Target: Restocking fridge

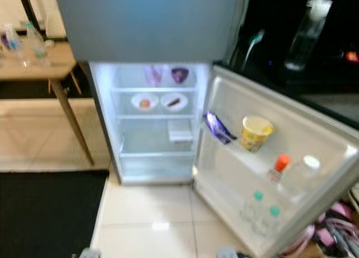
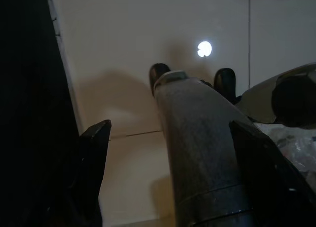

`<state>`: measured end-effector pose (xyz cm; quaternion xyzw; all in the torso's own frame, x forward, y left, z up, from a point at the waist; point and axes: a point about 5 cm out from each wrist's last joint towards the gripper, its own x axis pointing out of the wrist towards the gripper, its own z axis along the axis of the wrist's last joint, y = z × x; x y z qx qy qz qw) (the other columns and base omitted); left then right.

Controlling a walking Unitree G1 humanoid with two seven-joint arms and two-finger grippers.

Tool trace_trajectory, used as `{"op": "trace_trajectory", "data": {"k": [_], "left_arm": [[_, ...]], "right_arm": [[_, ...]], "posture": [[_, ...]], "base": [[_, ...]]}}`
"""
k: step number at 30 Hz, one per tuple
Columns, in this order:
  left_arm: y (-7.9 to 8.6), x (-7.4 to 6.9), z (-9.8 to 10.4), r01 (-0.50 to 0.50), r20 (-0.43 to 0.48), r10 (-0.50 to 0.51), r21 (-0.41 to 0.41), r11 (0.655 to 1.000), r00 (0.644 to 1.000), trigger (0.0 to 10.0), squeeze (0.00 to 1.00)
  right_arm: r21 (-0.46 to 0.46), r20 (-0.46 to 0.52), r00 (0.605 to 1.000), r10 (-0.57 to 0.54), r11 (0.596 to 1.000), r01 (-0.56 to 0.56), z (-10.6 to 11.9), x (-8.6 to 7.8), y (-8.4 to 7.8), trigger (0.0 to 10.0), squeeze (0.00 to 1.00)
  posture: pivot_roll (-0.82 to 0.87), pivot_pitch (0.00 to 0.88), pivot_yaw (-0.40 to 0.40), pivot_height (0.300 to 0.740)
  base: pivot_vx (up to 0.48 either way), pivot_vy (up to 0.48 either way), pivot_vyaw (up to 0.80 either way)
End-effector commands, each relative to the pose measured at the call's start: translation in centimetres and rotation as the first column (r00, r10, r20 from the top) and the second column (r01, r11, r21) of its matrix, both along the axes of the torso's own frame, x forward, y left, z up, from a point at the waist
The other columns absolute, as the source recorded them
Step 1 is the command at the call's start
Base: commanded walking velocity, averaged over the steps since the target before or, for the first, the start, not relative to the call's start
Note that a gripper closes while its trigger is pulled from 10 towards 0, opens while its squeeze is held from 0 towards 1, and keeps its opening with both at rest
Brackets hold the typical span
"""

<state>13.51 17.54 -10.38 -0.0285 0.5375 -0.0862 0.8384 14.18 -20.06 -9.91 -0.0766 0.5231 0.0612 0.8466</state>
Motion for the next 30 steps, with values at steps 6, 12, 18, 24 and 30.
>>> {"op": "trace_trajectory", "data": {"k": [6,12,18,24,30], "left_arm": [[-0.2,-1.2,-0.4,0.012,-0.044,-0.013,-0.023,1.000,0.999,10.0,0.00],[-0.2,-1.1,-0.3,0.014,-0.043,-0.015,-0.029,0.999,0.999,10.0,0.00],[-0.4,-0.9,-0.3,0.000,-0.040,-0.001,-0.029,1.000,0.999,10.0,0.00],[-0.4,-0.9,-0.3,-0.006,-0.041,0.005,-0.029,1.000,0.999,10.0,0.00],[-0.3,-1.0,-0.3,-0.012,-0.041,0.011,-0.022,1.000,0.999,10.0,0.00]], "right_arm": [[0.007,-0.015,1.000,-0.002,1.000,0.002,-0.2,-0.5,0.2,10.0,0.00],[0.008,-0.015,1.000,-0.004,1.000,0.004,-0.2,-0.5,0.3,10.0,0.00],[0.005,-0.015,1.000,-0.003,1.000,0.003,-0.2,-0.5,0.2,10.0,0.00],[-0.018,0.019,0.995,-0.095,0.995,0.096,0.2,0.2,-1.2,10.0,0.00],[-0.070,0.155,0.949,-0.276,0.955,0.290,2.2,2.6,-5.2,10.0,0.00]], "posture": [[-0.06,0.000,0.014,0.740],[-0.06,0.000,0.014,0.740],[-0.06,0.000,0.011,0.740],[-0.06,0.000,0.009,0.740],[-0.06,0.000,0.007,0.740]], "base": [[0.000,-0.049,0.00],[0.000,-0.436,0.00],[0.000,-0.309,0.00],[0.000,0.000,0.00],[0.000,0.000,0.00]]}}
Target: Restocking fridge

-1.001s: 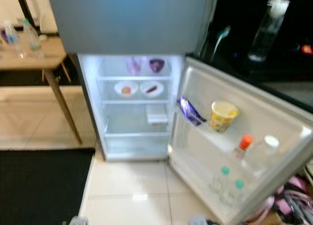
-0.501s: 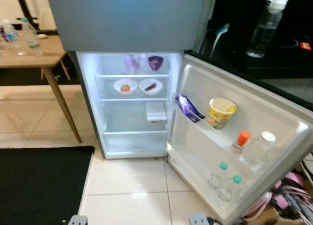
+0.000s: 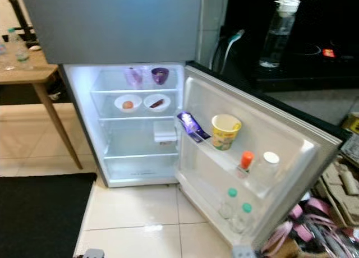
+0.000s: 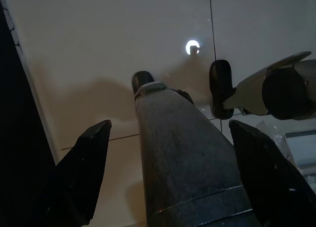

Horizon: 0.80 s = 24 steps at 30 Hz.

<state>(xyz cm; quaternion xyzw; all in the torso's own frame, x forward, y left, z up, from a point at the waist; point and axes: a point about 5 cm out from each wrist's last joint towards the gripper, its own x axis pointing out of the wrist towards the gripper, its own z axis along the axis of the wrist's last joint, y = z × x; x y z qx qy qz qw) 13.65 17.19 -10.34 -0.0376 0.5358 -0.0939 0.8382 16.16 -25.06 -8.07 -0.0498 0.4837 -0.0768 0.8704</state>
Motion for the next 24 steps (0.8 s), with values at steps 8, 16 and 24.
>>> {"op": "trace_trajectory", "data": {"k": [8,16,24], "left_arm": [[-0.1,-1.1,-0.4,0.007,-0.042,-0.007,-0.014,1.000,0.999,10.0,0.00],[-0.5,-0.9,-0.3,0.009,-0.035,-0.009,-0.021,1.000,0.999,10.0,0.00],[0.3,-0.8,-0.2,-0.011,-0.028,0.011,0.004,1.000,1.000,10.0,0.00]], "right_arm": [[-0.056,0.153,0.982,-0.107,0.992,0.117,2.7,3.1,-3.2,10.0,0.00],[-0.033,0.135,0.986,-0.100,0.994,0.105,2.2,3.1,-2.1,10.0,0.00],[-0.020,0.086,0.991,-0.101,0.994,0.103,1.2,1.7,-1.5,10.0,0.00]], "posture": [[-0.07,0.000,0.000,0.740],[-0.06,0.000,0.002,0.740],[-0.06,0.000,0.006,0.740]], "base": [[0.000,-0.231,0.00],[0.000,-0.465,0.00],[0.000,-0.347,0.00]]}}
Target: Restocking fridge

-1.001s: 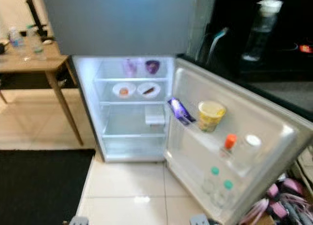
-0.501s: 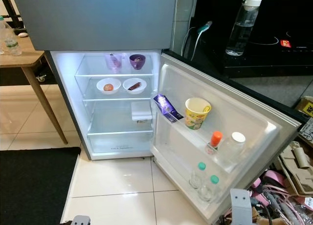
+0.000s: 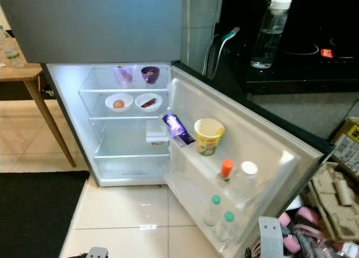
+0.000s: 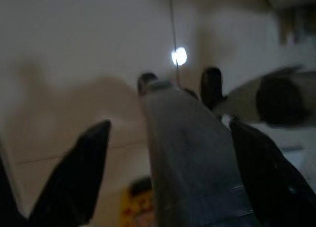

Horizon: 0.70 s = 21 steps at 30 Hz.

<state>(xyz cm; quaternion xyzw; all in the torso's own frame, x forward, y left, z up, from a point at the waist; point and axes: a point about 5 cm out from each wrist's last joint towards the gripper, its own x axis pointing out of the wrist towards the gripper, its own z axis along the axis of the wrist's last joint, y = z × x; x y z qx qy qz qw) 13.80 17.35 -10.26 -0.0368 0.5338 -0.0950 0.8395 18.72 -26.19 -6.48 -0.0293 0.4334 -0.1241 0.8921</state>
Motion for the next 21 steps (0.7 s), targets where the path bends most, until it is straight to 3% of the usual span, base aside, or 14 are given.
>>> {"op": "trace_trajectory", "data": {"k": [1,5,11,14,15,18,21], "left_arm": [[0.3,-0.9,-0.3,-0.012,-0.034,0.012,0.014,1.000,0.999,10.0,0.00],[0.3,-1.0,-0.3,-0.004,-0.037,0.005,0.023,1.000,0.999,10.0,0.00],[0.1,-1.0,-0.4,-0.003,-0.037,0.004,0.019,1.000,0.999,10.0,0.00],[-0.1,-0.9,-0.4,-0.004,-0.035,0.004,0.015,1.000,0.999,10.0,0.00],[-0.1,-0.9,-0.4,-0.004,-0.035,0.004,0.015,1.000,0.999,10.0,0.00],[-0.1,-0.8,-0.3,-0.006,-0.033,0.007,0.014,1.000,0.999,10.0,0.00],[0.0,-0.8,-0.3,-0.007,-0.033,0.007,0.014,1.000,0.999,10.0,0.00]], "right_arm": [[-0.006,-0.043,0.999,-0.016,1.000,0.015,-0.5,-1.3,-0.4,10.0,0.00],[-0.015,-0.069,0.997,-0.036,0.999,0.035,-0.8,-2.2,-0.8,10.0,0.00],[-0.059,-0.046,0.992,-0.119,0.991,0.116,-0.2,-2.4,-2.7,10.0,0.00],[-0.076,0.058,0.978,-0.202,0.976,0.206,1.5,-1.0,-4.9,10.0,0.00],[-0.076,0.058,0.978,-0.202,0.976,0.206,1.5,-1.0,-4.9,10.0,0.00],[-0.048,0.286,0.902,-0.325,0.935,0.352,5.5,1.9,-8.5,10.0,0.00],[-0.037,0.332,0.879,-0.342,0.927,0.374,6.5,2.4,-9.3,10.0,0.00]], "posture": [[-0.06,0.000,0.007,0.740],[-0.06,0.000,0.008,0.740],[-0.07,0.000,0.004,0.740],[-0.07,0.000,0.006,0.740],[-0.07,0.000,0.006,0.740],[-0.07,0.000,0.007,0.740],[-0.07,0.000,0.008,0.740]], "base": [[0.000,0.000,0.00],[0.000,0.000,0.00],[0.000,0.000,0.00],[0.000,0.000,0.00],[0.000,0.000,0.00],[0.000,0.000,0.00],[0.000,0.000,0.00]]}}
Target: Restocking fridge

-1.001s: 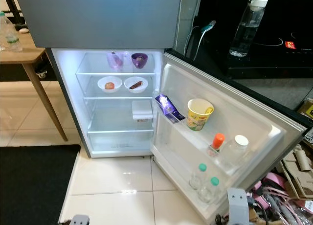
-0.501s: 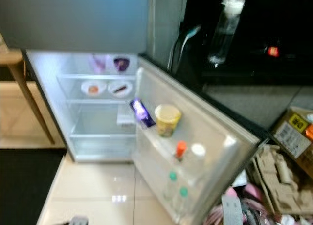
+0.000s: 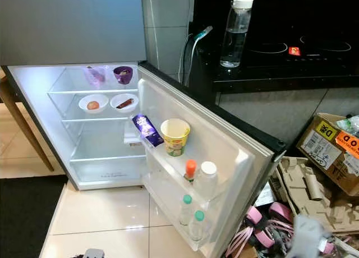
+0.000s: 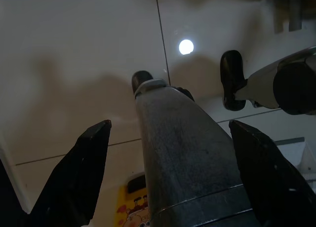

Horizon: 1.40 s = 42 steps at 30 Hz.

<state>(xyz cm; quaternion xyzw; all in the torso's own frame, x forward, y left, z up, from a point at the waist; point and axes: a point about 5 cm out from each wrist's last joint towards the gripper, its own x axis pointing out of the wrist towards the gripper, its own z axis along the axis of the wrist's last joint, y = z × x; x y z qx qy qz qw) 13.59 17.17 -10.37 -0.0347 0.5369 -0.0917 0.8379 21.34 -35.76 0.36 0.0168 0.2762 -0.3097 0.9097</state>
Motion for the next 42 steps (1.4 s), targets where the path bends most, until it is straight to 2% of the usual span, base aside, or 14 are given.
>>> {"op": "trace_trajectory", "data": {"k": [1,2,9,10,18,23,24,26,27,30,33,38,40,42], "left_arm": [[0.2,-0.6,-0.2,-0.006,-0.027,0.006,0.007,1.000,1.000,10.0,0.00],[0.3,-0.7,-0.2,-0.009,-0.029,0.010,0.009,1.000,1.000,10.0,0.00],[0.4,-1.0,-0.3,-0.020,-0.033,0.021,0.011,1.000,0.999,10.0,0.00],[0.4,-1.0,-0.3,-0.022,-0.035,0.022,0.011,1.000,0.999,10.0,0.00],[0.5,-1.2,-0.4,-0.023,-0.038,0.023,0.014,1.000,0.999,10.0,0.00],[0.6,-1.1,-0.3,-0.023,-0.037,0.024,0.018,1.000,0.999,10.0,0.00],[0.7,-1.2,-0.3,-0.024,-0.037,0.025,0.019,1.000,0.999,10.0,0.00],[0.7,-1.2,-0.3,-0.025,-0.037,0.025,0.020,0.999,0.999,10.0,0.00],[0.7,-1.2,-0.4,-0.025,-0.038,0.026,0.020,0.999,0.999,10.0,0.00],[0.8,-1.3,-0.4,-0.026,-0.040,0.027,0.021,0.999,0.999,10.0,0.00],[0.7,-1.5,-0.4,-0.030,-0.044,0.030,0.019,0.999,0.999,10.0,0.00],[0.7,-1.5,-0.5,-0.031,-0.045,0.032,0.018,0.999,0.998,10.0,0.00],[0.6,-1.6,-0.5,-0.028,-0.046,0.029,0.016,0.999,0.999,10.0,0.00],[0.5,-1.5,-0.5,-0.026,-0.046,0.026,0.016,1.000,0.999,10.0,0.00]], "right_arm": [[0.012,0.060,0.998,-0.028,1.000,0.028,0.6,0.3,-0.4,10.0,0.00],[0.038,0.227,0.970,-0.084,0.996,0.078,3.5,1.8,-2.1,10.0,0.00],[0.108,0.528,0.846,-0.072,0.994,0.016,8.4,4.3,-3.7,10.0,0.00],[0.104,0.588,0.808,-0.033,0.994,-0.035,9.4,4.9,-3.7,0.0,0.00],[0.004,0.659,0.693,0.292,0.920,-0.392,11.1,7.1,-1.0,0.0,0.00],[-0.040,0.593,0.599,0.538,0.763,-0.646,10.2,7.1,1.2,0.0,0.00],[-0.040,0.567,0.572,0.593,0.714,-0.700,10.0,6.8,1.4,7.0,0.00],[-0.036,0.554,0.560,0.617,0.689,-0.724,9.9,6.6,1.4,7.0,0.00],[-0.034,0.546,0.551,0.631,0.674,-0.738,9.8,6.5,1.4,10.0,0.00],[-0.014,0.526,0.521,0.672,0.619,-0.785,9.6,6.0,1.4,10.0,0.00],[0.076,0.493,0.403,0.771,0.423,-0.903,8.4,4.7,2.8,10.0,0.00],[0.116,0.509,0.318,0.800,0.302,-0.946,7.8,4.0,4.3,10.0,0.00],[0.140,0.570,0.184,0.801,0.127,-0.982,7.5,3.3,6.8,10.0,0.00],[0.147,0.597,0.138,0.790,0.061,-0.987,7.4,3.0,7.8,10.0,0.00]], "posture": [[-0.07,0.000,0.008,0.740],[-0.06,0.000,0.003,0.740],[-0.06,0.000,0.000,0.740],[-0.06,0.000,0.001,0.740],[-0.06,0.000,0.002,0.740],[-0.06,0.000,0.002,0.740],[-0.06,0.000,0.002,0.740],[-0.06,0.000,0.002,0.740],[-0.06,0.000,0.002,0.740],[-0.06,0.000,0.001,0.740],[-0.06,0.000,-0.006,0.740],[-0.07,0.000,-0.006,0.740],[-0.07,0.000,-0.004,0.740],[-0.07,0.000,-0.001,0.740]], "base": [[0.000,0.000,0.00],[0.000,0.000,0.00],[0.000,0.000,0.00],[0.000,0.000,0.00],[0.000,0.000,0.00],[0.000,0.000,0.00],[0.000,0.000,0.00],[0.000,0.000,0.00],[0.000,0.000,0.00],[0.000,0.000,0.00],[0.000,0.000,0.00],[0.000,0.000,0.00],[0.000,0.000,0.00],[0.000,0.000,0.00]]}}
